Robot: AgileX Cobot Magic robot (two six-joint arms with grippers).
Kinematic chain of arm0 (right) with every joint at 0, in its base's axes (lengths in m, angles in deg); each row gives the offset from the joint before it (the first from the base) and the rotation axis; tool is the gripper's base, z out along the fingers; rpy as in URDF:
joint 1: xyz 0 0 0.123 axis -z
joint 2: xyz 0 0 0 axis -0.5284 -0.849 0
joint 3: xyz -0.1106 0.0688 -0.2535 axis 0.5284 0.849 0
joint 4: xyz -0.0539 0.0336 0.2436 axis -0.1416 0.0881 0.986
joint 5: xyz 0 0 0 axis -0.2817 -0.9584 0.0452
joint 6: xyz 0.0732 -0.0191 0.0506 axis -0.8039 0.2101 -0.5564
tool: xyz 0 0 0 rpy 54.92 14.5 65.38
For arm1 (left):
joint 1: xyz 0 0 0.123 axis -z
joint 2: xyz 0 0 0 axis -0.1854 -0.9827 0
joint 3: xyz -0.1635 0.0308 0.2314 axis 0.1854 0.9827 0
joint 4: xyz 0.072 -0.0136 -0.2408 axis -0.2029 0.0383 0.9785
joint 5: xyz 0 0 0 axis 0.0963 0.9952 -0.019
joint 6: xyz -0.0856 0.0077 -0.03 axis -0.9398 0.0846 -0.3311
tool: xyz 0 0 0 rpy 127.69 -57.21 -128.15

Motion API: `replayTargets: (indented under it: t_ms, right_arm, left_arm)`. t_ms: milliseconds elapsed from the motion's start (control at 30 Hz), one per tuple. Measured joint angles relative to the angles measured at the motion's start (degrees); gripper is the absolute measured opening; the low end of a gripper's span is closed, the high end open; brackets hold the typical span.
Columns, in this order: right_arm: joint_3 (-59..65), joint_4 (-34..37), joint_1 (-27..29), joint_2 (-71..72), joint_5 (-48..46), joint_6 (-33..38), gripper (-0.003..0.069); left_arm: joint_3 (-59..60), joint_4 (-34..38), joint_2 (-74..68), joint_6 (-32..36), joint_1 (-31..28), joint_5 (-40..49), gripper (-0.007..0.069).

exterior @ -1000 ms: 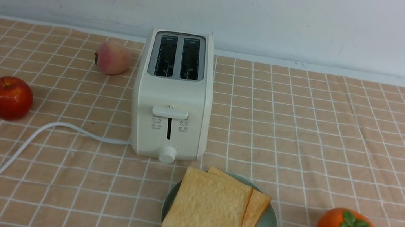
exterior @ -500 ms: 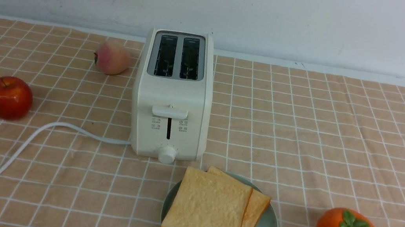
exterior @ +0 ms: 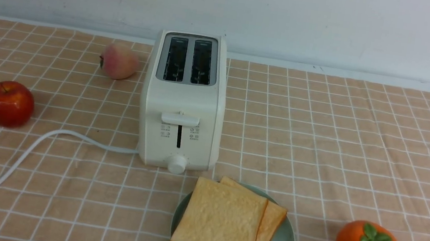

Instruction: Take toasted bread from bread machine on light coffee tablecloth place on plate.

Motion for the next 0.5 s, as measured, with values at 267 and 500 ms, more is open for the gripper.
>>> replayTargets:
  t_ms: [267,500]
  right_arm:
    - [7.0,5.1,10.5,8.2,1.9,1.6,0.0097]
    - [14.4,7.3,11.6,11.2,4.9,11.1,0.0101]
  left_arm:
    - [0.0,0.0,0.0,0.0,0.0,0.0,0.0015]
    - [0.0,0.0,0.0,0.0,0.0,0.0,0.0017]
